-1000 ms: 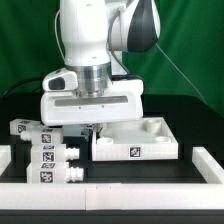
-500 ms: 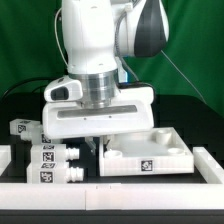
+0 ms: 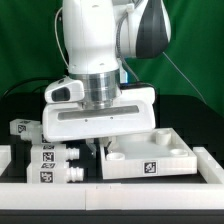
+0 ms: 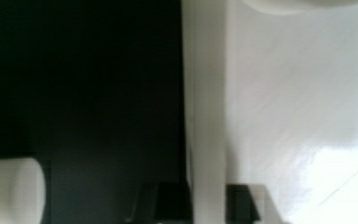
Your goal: Assemble one leg
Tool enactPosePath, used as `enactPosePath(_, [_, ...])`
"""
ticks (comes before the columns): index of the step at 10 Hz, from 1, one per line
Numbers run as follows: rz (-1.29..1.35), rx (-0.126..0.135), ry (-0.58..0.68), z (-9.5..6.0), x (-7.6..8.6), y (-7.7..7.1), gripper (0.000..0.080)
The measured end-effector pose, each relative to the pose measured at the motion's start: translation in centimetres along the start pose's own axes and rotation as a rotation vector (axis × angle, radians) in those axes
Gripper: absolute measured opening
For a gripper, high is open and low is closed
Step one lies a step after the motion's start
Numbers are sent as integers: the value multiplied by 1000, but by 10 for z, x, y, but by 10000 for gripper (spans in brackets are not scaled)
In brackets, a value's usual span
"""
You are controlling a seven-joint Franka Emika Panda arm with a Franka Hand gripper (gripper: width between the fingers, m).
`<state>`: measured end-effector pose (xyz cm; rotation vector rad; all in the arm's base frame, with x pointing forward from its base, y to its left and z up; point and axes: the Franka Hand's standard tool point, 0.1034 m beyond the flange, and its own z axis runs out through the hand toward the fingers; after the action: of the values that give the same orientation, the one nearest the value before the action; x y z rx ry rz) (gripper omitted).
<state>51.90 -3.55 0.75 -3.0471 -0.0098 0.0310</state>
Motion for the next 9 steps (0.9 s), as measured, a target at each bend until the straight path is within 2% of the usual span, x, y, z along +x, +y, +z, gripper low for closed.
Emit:
enactPosePath(2, [34,4,4,1,16,-12,54])
enactPosePath(4, [65,4,22,-1,53,-13,54])
enactPosePath(5, [68,5,37,-1,67,-13,54])
enactPosePath(6, [108,8,22,-2,73,-14,54])
enactPosePath(7, [158,-7,-40,-4,74,-15,56])
enactPosePath(8, [209,-57,-100,-5,74,-15,56])
enactPosePath(9, [212,-82,-104,-3,74,-15,64])
